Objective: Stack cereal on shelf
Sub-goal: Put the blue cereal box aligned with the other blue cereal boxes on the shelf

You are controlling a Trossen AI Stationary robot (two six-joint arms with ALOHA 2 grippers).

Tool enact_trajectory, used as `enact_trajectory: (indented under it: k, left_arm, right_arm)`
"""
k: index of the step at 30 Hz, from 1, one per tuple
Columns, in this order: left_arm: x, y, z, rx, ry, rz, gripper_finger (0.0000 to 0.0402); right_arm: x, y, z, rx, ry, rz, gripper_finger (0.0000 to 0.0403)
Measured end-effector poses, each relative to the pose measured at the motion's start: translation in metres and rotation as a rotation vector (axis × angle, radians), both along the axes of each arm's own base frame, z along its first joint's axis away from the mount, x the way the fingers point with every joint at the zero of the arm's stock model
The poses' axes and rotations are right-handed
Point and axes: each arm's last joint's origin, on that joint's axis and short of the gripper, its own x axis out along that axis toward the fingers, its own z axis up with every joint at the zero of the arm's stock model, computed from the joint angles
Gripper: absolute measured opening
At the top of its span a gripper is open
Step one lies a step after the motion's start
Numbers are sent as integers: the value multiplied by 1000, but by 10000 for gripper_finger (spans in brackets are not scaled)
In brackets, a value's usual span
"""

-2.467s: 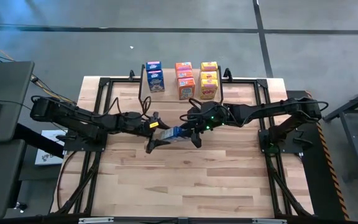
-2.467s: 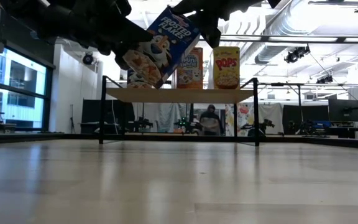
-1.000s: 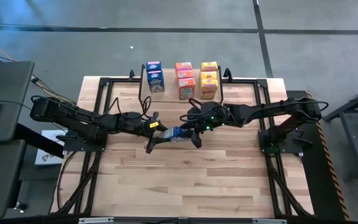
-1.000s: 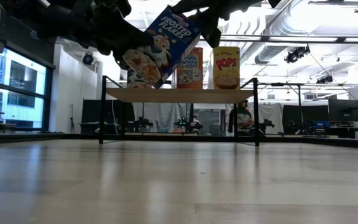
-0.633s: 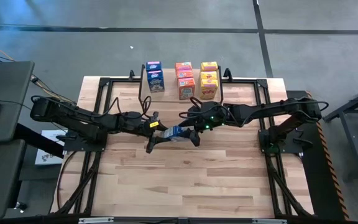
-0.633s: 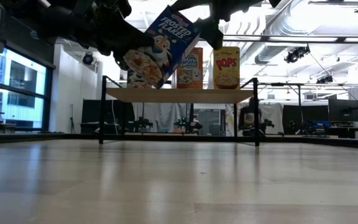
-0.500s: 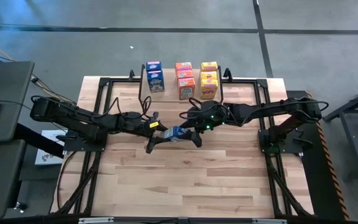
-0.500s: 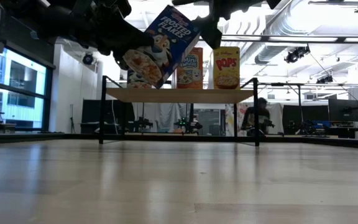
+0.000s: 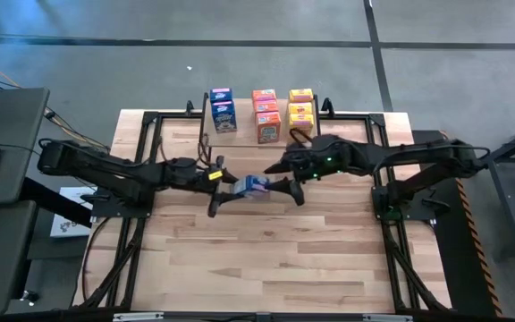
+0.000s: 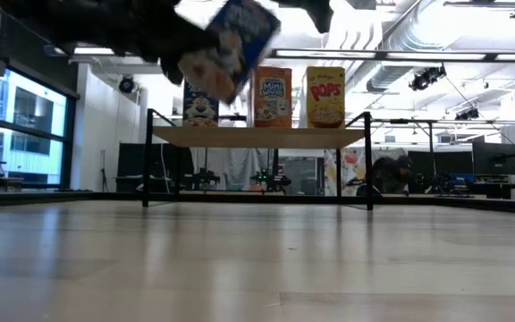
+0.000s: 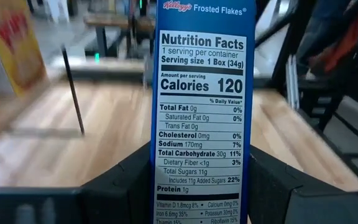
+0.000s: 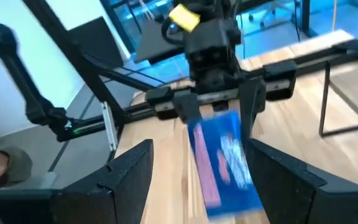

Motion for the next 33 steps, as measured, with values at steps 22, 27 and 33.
enact_trajectory:
  k: [22,27,33]
  left_arm:
    - [-68,35,13,135,-367,230,184]
    - [-78,42,-2,143,-457,286,184]
    - [-79,52,-7,131,-476,342,184]
  right_arm:
    - [-46,16,25,-178,5,61,248]
    - [-68,12,43,-296,-74,1,248]
    - [-82,11,51,-386,-102,16,248]
